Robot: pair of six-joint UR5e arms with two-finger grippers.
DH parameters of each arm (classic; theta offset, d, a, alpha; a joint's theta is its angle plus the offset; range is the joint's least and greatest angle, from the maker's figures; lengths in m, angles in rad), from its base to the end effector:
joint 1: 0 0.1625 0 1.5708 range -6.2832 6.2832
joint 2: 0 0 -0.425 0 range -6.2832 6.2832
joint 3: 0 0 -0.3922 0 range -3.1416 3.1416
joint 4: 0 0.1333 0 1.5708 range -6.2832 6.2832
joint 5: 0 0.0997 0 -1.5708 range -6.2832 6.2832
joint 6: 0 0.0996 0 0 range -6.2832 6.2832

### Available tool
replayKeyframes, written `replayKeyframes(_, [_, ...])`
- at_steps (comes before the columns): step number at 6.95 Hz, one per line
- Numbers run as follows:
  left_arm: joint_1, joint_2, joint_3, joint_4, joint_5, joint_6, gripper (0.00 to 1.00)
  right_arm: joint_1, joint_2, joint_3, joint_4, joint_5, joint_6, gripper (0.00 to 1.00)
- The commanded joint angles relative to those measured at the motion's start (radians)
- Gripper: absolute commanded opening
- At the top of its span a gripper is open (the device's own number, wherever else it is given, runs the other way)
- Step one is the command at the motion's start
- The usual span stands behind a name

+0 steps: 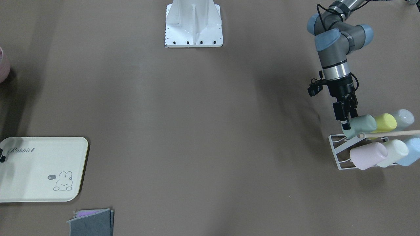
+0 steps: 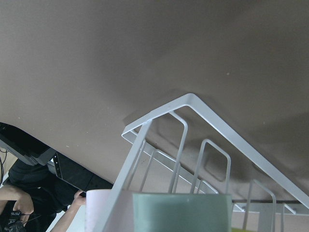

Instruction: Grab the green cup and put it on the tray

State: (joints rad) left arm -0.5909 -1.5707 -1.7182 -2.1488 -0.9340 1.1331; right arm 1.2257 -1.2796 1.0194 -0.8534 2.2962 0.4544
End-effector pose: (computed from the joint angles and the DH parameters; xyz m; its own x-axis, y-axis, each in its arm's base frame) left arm 0.3209 -0.4471 0.5237 -0.2341 0.5674 0.7894 -0.9658 -0.2290 -0.1218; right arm -0.1476 -0.6094 0.6934 0.6769 -0.1044 0.7286 0.0072 0.9908 0.1353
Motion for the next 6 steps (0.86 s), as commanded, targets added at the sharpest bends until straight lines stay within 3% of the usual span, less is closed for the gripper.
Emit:
replayKeyframes(1, [0.0, -0.012, 0.042, -0.042, 0.021, 0.007, 0.98, 0.0, 0.0, -0.002, -0.001, 0.0, 0.001, 0.48])
replayKeyframes(4, [0.0, -0.048, 0.069, -0.042, 0.023, 0.007, 0.98, 0.0, 0.002, 0.001, -0.001, 0.002, 0.004, 0.2])
replayKeyframes(5, [0.0, -0.049, 0.074, -0.042, 0.023, 0.007, 0.98, 0.0, 0.005, 0.001, -0.001, 0.005, 0.006, 0.0])
replayKeyframes(6, [0.0, -0.046, 0.074, -0.043, 0.023, 0.007, 0.98, 0.002, 0.008, 0.002, -0.001, 0.005, 0.007, 0.0])
